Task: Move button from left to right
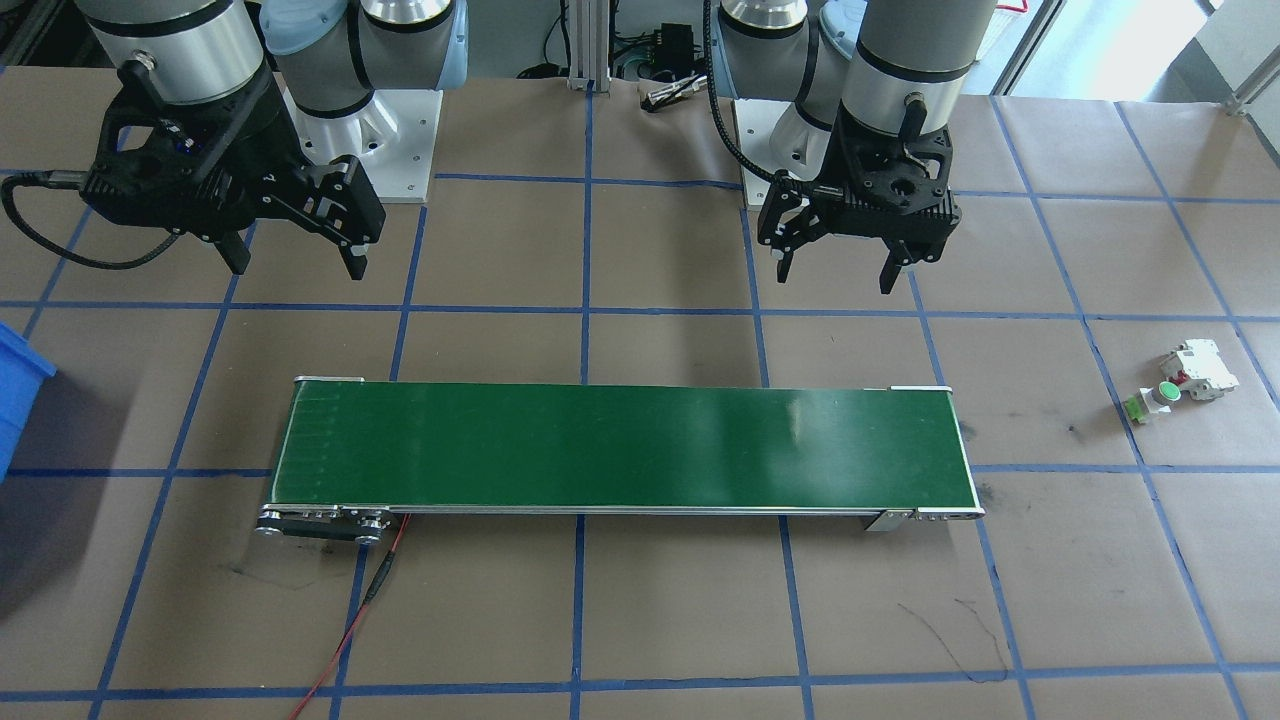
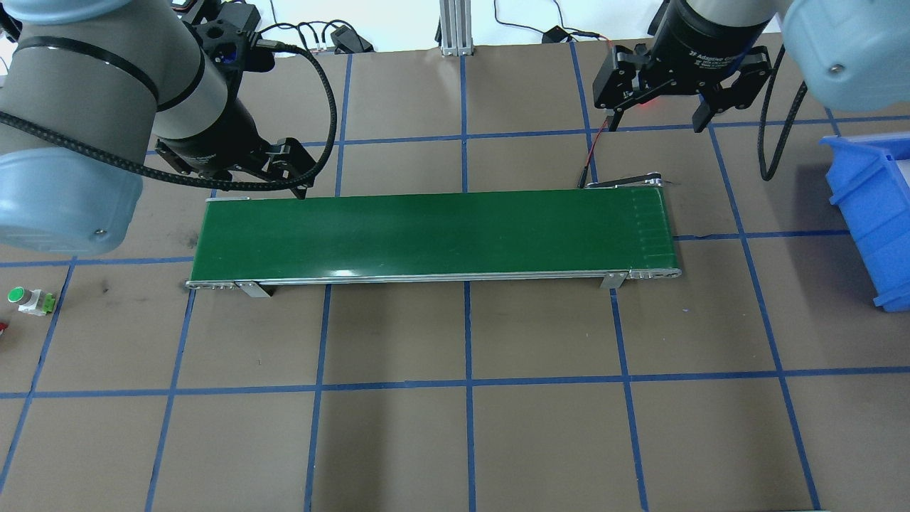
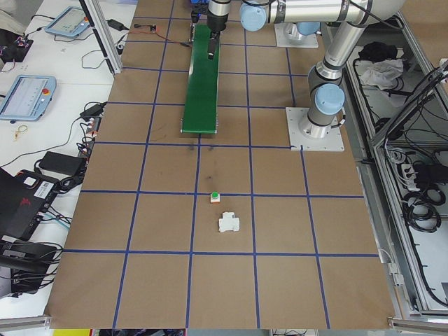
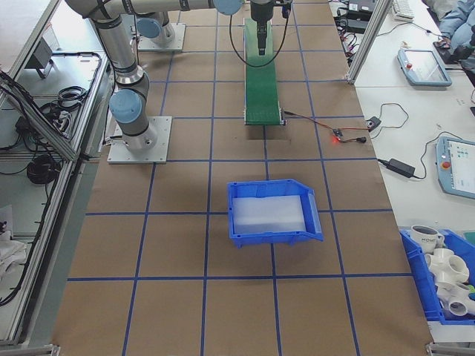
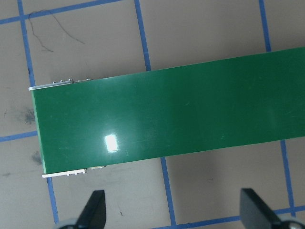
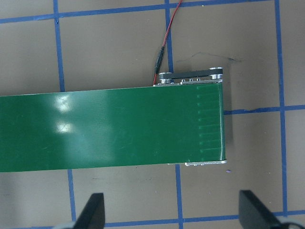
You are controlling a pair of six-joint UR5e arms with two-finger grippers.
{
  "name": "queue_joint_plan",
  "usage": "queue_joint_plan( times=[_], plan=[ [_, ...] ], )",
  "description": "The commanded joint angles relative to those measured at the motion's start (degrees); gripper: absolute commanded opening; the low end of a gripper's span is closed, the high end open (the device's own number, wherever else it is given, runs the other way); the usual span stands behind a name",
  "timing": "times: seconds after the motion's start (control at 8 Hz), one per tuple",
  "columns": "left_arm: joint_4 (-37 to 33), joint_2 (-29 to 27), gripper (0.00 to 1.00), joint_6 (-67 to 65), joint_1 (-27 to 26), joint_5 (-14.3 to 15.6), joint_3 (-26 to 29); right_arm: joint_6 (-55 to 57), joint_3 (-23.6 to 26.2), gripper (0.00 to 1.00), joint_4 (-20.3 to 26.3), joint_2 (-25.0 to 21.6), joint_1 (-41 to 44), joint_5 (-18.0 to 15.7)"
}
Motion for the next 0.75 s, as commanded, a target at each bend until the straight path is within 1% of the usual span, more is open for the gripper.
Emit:
queue_joint_plan(
  times=[0.0, 0.12, 0.25, 0.38, 0.5, 0.62],
  plan=[
    [-0.1, 0.0, 1.0, 0.8, 0.8, 0.0, -0.2, 0.0, -0.1, 1.0, 0.0, -0.5, -0.1, 0.0],
    [-0.2, 0.0, 1.0, 4.2, 3.7, 0.5, -0.1, 0.0, -0.1, 1.0, 0.0, -0.5, -0.1, -0.1],
    [-0.2, -1.2, 1.0, 8.6, 11.6, 0.3, 0.0, 0.0, -0.1, 1.0, 0.0, -0.5, -0.1, -0.2],
    [-0.7, -1.8, 1.0, 10.3, 20.6, 0.3, -0.2, 0.0, -0.1, 1.0, -0.1, -0.5, -0.1, -0.2],
    [-0.1, -2.7, 1.0, 19.4, 29.0, -0.4, -0.1, 0.0, -0.1, 1.0, -0.1, -0.5, -0.1, -0.2],
    [0.0, -4.9, 1.0, 27.7, 35.3, -0.3, 0.0, 0.0, -0.1, 1.0, -0.1, -0.5, -0.1, -0.2]
  ],
)
